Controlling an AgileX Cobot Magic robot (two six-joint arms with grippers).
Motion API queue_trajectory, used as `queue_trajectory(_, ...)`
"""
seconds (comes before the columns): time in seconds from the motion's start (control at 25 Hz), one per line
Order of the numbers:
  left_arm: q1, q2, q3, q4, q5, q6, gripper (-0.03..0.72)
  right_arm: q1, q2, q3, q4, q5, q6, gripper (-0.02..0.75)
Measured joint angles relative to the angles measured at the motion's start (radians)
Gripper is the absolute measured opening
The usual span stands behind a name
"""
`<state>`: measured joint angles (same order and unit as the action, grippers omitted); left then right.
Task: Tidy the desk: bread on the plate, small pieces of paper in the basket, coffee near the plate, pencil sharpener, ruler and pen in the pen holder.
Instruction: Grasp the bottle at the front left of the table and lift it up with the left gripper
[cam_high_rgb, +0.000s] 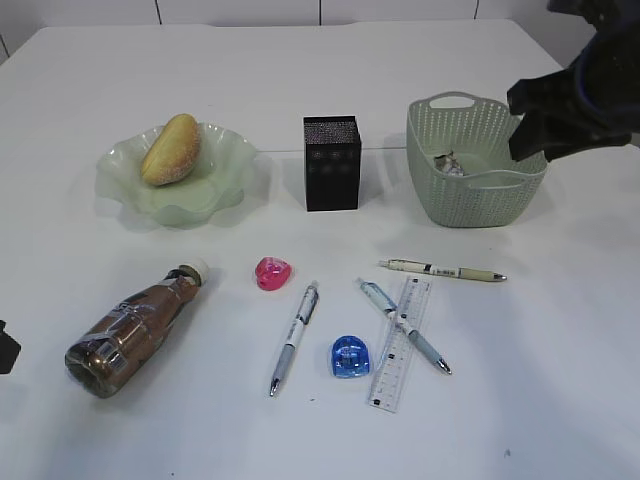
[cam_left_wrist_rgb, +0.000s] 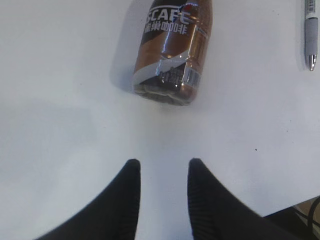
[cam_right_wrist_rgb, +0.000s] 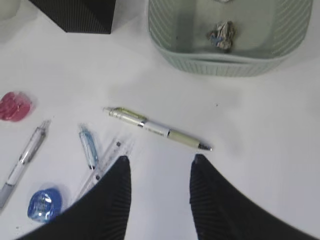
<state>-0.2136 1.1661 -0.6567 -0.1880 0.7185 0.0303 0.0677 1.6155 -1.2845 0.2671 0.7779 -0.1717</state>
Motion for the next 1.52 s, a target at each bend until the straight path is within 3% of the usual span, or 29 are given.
queue_trajectory(0.44,0.000,0.000,0.000,0.000,0.000,0.053,0.235,0.000,-0.167,0.144,0.045,0.081,-0.085,0.322)
queue_trajectory(0.92,0.000,0.000,-0.013,0.008,-0.037,0.106,0.273,0.000,-0.272,0.344,0.083,-0.020,-0.091,0.322)
queue_trajectory(1.36,0.000,0.187,-0.354,0.049,0.117,0.125,0.290,0.000,-0.298,0.464,0.065,-0.091,-0.092,0.322)
queue_trajectory(1.52,-0.031,0.303,-0.452,0.058,0.217,0.161,0.331,0.000,-0.298,0.464,0.053,-0.099,-0.086,0.322)
